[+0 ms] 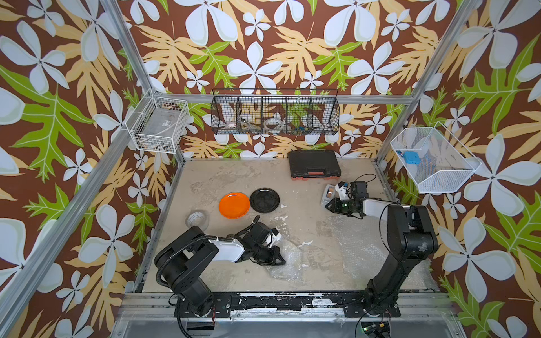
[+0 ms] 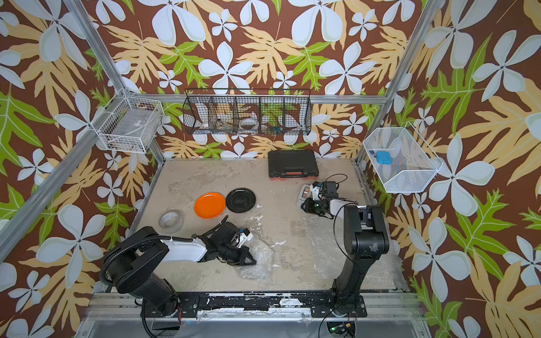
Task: Wrap dinner plates in bubble wrap
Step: Pull the tape from the tape cutter.
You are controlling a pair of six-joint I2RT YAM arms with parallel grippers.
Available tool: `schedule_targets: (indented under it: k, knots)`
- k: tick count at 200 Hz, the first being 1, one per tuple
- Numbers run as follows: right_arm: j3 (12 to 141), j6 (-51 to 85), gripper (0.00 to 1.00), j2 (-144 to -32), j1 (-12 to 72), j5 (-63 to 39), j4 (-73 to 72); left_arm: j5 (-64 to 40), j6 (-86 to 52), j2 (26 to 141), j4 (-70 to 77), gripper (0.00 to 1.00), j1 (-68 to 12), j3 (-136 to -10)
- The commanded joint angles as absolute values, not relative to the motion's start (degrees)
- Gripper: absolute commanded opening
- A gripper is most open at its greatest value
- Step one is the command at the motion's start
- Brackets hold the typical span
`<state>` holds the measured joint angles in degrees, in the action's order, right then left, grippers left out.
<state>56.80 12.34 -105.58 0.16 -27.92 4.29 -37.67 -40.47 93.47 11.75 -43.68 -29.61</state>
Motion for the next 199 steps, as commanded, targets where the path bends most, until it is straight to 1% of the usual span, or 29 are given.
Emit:
schedule_targets:
  k: [1,9,21,26,59,89,119,130,166,199]
  knots:
    - [56.61,10.92,0.3,-104.97,1.69,-28.0,6.15,-29.59,-39.87,94.66,-3.23,0.08,-43.72,-28.56]
    - [56.52,10.96,0.31,-104.7,2.0,-27.76,6.56,-29.58,-39.82,94.57,-3.3,0.08,-43.71,-28.56]
    - [56.26,11.27,0.39,-104.03,2.41,-27.9,6.92,-29.62,-39.87,94.57,-3.2,0.08,-43.7,-28.56]
    - [56.04,11.52,0.41,-103.64,2.59,-27.87,7.03,-29.6,-39.88,94.65,-3.2,0.08,-43.66,-28.56]
    - [55.37,12.82,0.39,-101.63,2.99,-29.63,6.95,-29.68,-39.8,94.84,-3.01,0.08,-43.7,-28.56]
    - [56.46,13.51,0.39,-102.24,3.16,-32.27,6.93,-29.8,-39.73,94.94,-2.99,0.08,-43.7,-28.65]
    - [57.92,14.44,0.38,-103.35,3.34,-27.66,7.11,-29.8,-39.73,94.83,-3.07,0.08,-43.69,-28.52]
    - [57.85,15.19,0.39,-103.52,3.34,-26.5,6.11,-29.8,-39.73,94.7,-3.08,0.08,-43.73,-28.48]
    - [58.54,16.84,0.4,-104.83,3.4,-22.8,4.82,-29.7,-39.84,94.58,-3.08,0.08,-43.64,-28.13]
    - [58.01,17.29,0.39,-105.21,3.35,-23.69,2.34,-29.7,-39.99,94.31,-2.86,0.08,-43.69,-27.72]
